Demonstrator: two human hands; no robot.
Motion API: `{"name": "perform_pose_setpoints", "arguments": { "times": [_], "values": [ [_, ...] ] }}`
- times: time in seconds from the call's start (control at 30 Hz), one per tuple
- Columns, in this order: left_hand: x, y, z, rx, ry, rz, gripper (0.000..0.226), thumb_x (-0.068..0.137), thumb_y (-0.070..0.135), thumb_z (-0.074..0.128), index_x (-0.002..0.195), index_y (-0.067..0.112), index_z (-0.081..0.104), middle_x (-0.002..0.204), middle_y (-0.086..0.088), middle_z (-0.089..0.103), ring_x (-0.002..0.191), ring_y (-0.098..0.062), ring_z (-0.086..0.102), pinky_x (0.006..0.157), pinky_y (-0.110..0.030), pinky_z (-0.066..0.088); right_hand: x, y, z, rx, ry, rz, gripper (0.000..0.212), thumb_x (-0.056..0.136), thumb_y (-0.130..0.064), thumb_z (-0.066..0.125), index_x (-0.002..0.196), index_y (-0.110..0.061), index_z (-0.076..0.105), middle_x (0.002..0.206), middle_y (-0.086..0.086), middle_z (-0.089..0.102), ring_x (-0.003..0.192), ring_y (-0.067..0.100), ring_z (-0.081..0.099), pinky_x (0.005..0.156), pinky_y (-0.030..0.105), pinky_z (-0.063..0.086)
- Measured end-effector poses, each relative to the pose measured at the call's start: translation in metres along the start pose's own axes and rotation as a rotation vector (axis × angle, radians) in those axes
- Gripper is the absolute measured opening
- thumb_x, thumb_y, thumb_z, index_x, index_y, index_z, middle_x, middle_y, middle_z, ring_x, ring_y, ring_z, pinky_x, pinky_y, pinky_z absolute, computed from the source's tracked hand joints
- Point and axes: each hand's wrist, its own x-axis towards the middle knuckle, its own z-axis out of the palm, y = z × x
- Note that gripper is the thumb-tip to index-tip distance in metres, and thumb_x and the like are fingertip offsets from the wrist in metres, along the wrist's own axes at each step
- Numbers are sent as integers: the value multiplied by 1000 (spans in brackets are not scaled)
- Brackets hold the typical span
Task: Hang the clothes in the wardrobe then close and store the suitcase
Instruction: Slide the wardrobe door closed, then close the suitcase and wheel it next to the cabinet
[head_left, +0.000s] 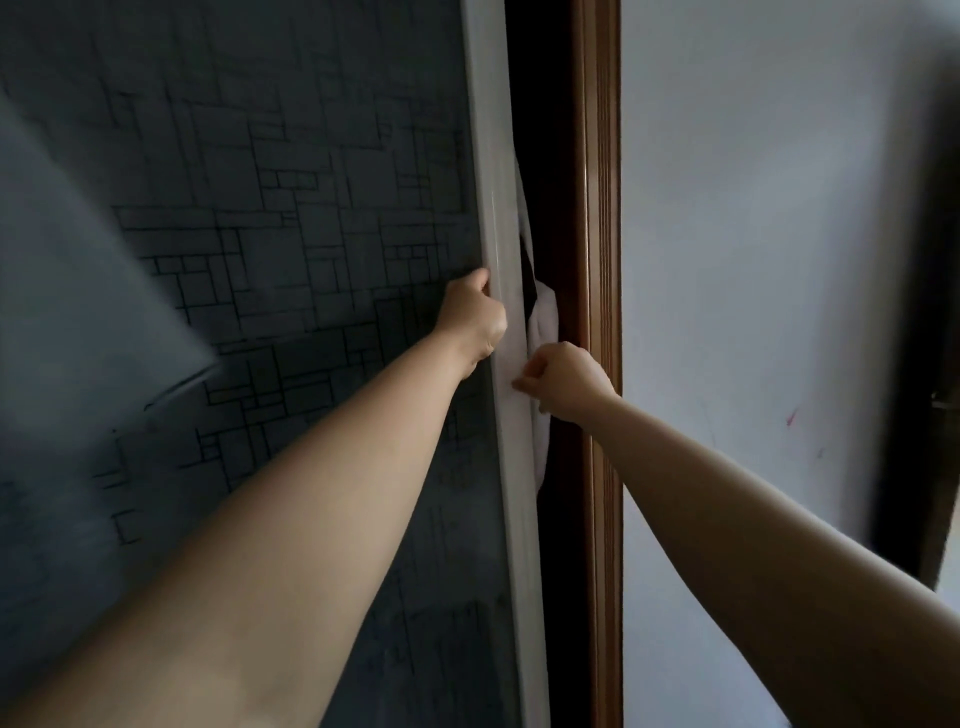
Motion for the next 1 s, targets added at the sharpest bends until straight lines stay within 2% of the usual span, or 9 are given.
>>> {"name": "perform_pose_setpoints", "arguments": {
  "times": [0.07, 0.2, 0.33, 0.43, 0.57, 0.73, 0.83, 0.9, 1.0],
  "values": [
    [-11, -5, 6, -19, 16, -13, 66, 93, -6, 35, 152, 20, 22, 155, -5, 29, 140, -24, 34, 113, -41, 35, -14, 5, -6, -3, 14, 43, 19, 86, -34, 68, 85, -15, 66, 83, 3, 68, 69, 15, 68, 69, 34, 60],
    [-35, -12, 18, -34, 4, -65, 63, 94, -3, 32, 152, 16, 21, 154, -8, 30, 139, -27, 34, 112, -40, 35, -56, 18, -24, -79, 85, 172, 19, 87, -32, 67, 79, -15, 65, 76, 2, 68, 65, 15, 67, 62, 30, 56],
    [-77, -17, 37, -16, -108, -106, 64, 94, -7, 28, 153, 13, 14, 159, -7, 18, 146, -24, 22, 116, -34, 24, -108, 30, -42, -122, 134, 332, 19, 86, -30, 68, 83, -12, 68, 77, 5, 71, 73, 20, 70, 70, 33, 58],
    [-114, -25, 56, -59, -229, -109, 63, 93, -5, 28, 153, 11, 16, 159, -7, 22, 145, -22, 23, 116, -31, 23, -153, 39, -51, -169, 185, 433, 19, 85, -32, 68, 88, -13, 70, 76, 3, 69, 77, 22, 70, 74, 35, 58],
    [-168, -39, 92, -100, -365, -138, 52, 92, -3, 32, 144, -1, 31, 132, -11, 52, 127, -25, 46, 95, -22, 43, -223, 61, -61, -214, 219, 582, 13, 82, -30, 69, 77, -18, 67, 72, 7, 70, 72, 24, 72, 74, 35, 58],
    [-226, -51, 136, -116, -533, -142, 52, 93, 1, 34, 145, 0, 31, 149, -14, 38, 134, -29, 41, 94, -24, 38, -296, 91, -77, -216, 229, 732, 13, 85, -27, 68, 78, -16, 67, 78, 9, 70, 72, 24, 69, 68, 32, 52],
    [-254, -60, 169, -108, -620, -164, 51, 89, -2, 30, 139, -11, 30, 148, -26, 32, 132, -39, 38, 79, -30, 50, -332, 115, -83, -211, 218, 807, 13, 85, -24, 68, 76, -16, 65, 80, 11, 72, 77, 26, 71, 71, 38, 55],
    [-271, -67, 193, -98, -671, -187, 53, 88, -2, 30, 139, -12, 27, 148, -28, 29, 133, -41, 35, 88, -37, 48, -350, 133, -85, -201, 212, 850, 14, 86, -25, 67, 75, -18, 64, 78, 9, 73, 74, 24, 72, 71, 39, 57],
    [-294, -77, 235, -90, -739, -244, 56, 88, -1, 31, 143, -9, 26, 150, -26, 29, 137, -41, 32, 108, -50, 30, -376, 166, -88, -190, 206, 910, 16, 87, -28, 67, 74, -20, 63, 79, 7, 74, 74, 20, 72, 76, 40, 59]
  ]
}}
